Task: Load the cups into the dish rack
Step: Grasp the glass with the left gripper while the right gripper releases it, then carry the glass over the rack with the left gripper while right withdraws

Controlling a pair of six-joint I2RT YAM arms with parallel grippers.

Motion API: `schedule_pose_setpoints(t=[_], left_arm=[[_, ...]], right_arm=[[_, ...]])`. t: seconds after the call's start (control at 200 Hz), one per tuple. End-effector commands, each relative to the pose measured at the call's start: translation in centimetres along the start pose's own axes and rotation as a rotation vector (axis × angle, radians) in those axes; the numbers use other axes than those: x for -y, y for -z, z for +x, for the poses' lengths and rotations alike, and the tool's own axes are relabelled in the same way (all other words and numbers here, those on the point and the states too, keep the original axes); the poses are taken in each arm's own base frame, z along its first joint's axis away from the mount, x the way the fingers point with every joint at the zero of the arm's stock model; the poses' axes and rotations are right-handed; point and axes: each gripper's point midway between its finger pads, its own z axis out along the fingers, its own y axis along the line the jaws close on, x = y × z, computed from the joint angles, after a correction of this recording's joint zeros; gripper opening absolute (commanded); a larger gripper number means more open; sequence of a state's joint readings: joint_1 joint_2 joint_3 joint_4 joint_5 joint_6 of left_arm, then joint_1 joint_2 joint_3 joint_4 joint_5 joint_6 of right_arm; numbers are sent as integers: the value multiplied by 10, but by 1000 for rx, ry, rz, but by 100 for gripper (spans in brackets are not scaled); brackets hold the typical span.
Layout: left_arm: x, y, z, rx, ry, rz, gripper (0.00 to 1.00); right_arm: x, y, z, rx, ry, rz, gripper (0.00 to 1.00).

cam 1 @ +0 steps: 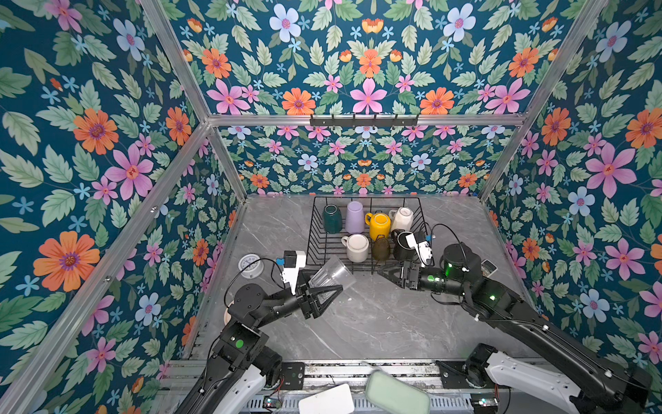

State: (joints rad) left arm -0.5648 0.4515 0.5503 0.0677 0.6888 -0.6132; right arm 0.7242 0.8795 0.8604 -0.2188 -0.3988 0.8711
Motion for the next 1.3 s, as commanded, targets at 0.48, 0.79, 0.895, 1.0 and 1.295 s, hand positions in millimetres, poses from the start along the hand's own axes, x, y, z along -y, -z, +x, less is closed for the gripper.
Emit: schedule_pose_setpoints(t=[0.48, 0.79, 0.895, 1.0, 1.295], left_arm=[[-86, -23, 4, -342, 39, -481, 0], [-73, -32, 11, -327, 0, -348, 0], [-83, -23, 13, -362, -14, -431, 0], [-98, -11, 11, -409, -22, -565, 0], [-134, 4, 1, -631, -66, -830, 0]], right_arm=[[69, 66, -7, 222, 79, 375, 99], [63, 54, -1, 144, 110, 351, 99], [60, 46, 1, 99, 120, 347, 98], [60, 40, 2, 70, 121, 343, 97], [60, 38, 3, 56, 132, 343, 97]])
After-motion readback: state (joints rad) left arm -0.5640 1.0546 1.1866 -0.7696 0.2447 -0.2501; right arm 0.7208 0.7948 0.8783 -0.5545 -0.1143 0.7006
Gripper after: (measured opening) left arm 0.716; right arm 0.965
